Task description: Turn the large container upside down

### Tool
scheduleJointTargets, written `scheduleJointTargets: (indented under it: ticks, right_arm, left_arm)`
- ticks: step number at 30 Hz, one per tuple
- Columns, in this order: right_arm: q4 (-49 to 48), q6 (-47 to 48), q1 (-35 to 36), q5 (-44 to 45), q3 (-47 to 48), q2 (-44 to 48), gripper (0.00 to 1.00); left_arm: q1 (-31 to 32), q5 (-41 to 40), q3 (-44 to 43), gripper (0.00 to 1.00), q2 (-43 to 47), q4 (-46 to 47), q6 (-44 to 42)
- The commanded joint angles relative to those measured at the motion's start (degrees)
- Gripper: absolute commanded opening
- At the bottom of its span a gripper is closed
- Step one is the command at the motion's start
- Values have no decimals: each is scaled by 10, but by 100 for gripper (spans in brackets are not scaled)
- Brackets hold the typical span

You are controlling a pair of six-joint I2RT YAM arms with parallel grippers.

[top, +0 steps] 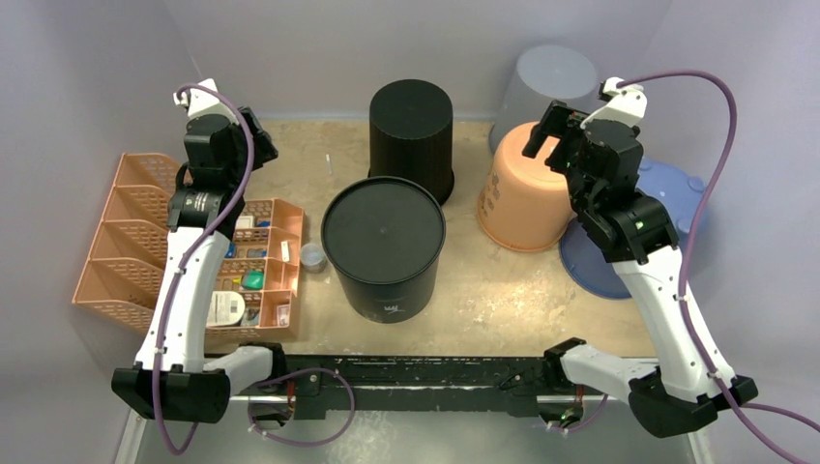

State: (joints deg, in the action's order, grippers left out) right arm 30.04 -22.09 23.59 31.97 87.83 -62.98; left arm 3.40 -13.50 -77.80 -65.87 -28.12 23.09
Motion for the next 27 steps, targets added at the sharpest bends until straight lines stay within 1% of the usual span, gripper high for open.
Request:
scheduleJointTargets:
  ticks: [1, 6, 10, 14, 16, 19, 21, 24, 27]
  right_arm:
    - [-28, -4, 0, 0, 1, 5, 100]
    - [-42, -6, 0, -15, -11, 10, 100]
    - [-47, -6, 0, -18, -20, 16, 100]
    - [-58, -5, 0, -32, -25, 20, 100]
    - [-62, -3, 0, -32, -27, 21, 100]
    - [-69, -3, 0, -34, -33, 30, 100]
    - [-77, -3, 0, -36, -42, 38, 100]
    - [-93, 1, 0, -37, -59, 52, 100]
    - [-111, 13, 0, -54, -74, 64, 100]
  left_arm:
    - [-1, -19, 8, 58, 8, 27, 7]
    - [-1, -1, 7, 58, 2, 16, -17]
    - [-1, -25, 1, 59, -7, 5, 0]
    - [-1, -19, -21, 60, -21, -17, 6]
    - [-1, -31, -19, 60, -20, -14, 20]
    - [-1, -74, 4, 60, 2, 14, 54]
    - [-1, -102, 11, 73, 15, 18, 84]
    - [-1, -72, 8, 75, 22, 24, 59]
    - [-1, -75, 1, 75, 20, 19, 57]
